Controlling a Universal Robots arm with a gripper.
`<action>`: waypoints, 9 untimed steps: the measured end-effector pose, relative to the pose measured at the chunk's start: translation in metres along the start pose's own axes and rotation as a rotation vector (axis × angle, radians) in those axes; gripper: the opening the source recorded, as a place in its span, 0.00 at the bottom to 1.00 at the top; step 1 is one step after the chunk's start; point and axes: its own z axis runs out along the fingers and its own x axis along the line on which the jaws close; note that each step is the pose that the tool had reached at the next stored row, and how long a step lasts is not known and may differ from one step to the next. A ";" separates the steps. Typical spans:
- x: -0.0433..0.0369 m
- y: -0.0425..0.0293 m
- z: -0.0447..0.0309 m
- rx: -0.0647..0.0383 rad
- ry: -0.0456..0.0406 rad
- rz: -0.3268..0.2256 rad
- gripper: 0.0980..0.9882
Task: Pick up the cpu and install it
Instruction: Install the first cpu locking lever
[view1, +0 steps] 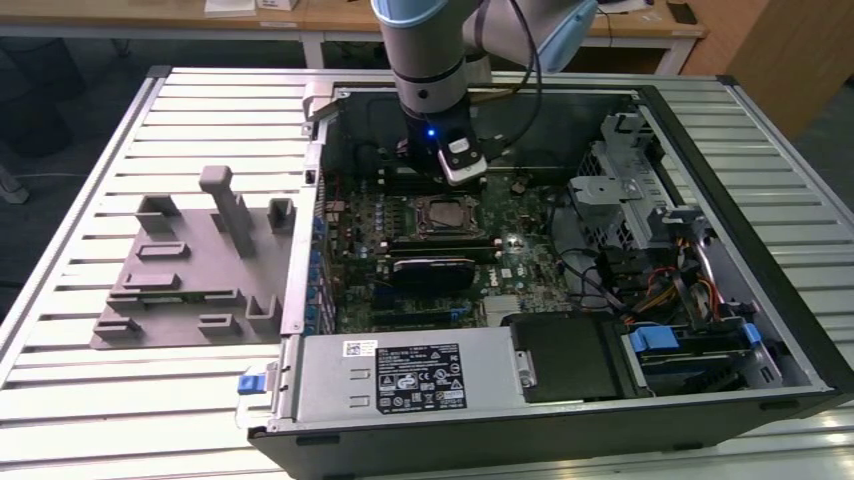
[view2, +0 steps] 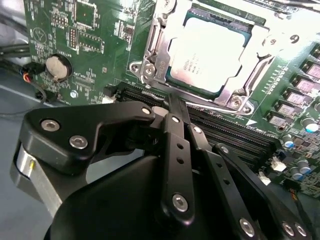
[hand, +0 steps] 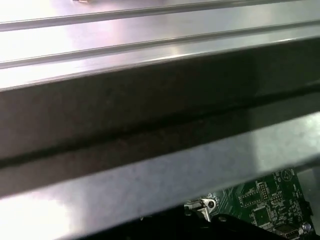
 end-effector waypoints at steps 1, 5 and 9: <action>0.0002 0.0005 0.0003 0.001 -0.0009 0.005 0.01; 0.0008 0.0022 0.0012 0.007 -0.0042 0.017 0.01; 0.0014 0.0040 0.0018 0.014 -0.0076 0.027 0.01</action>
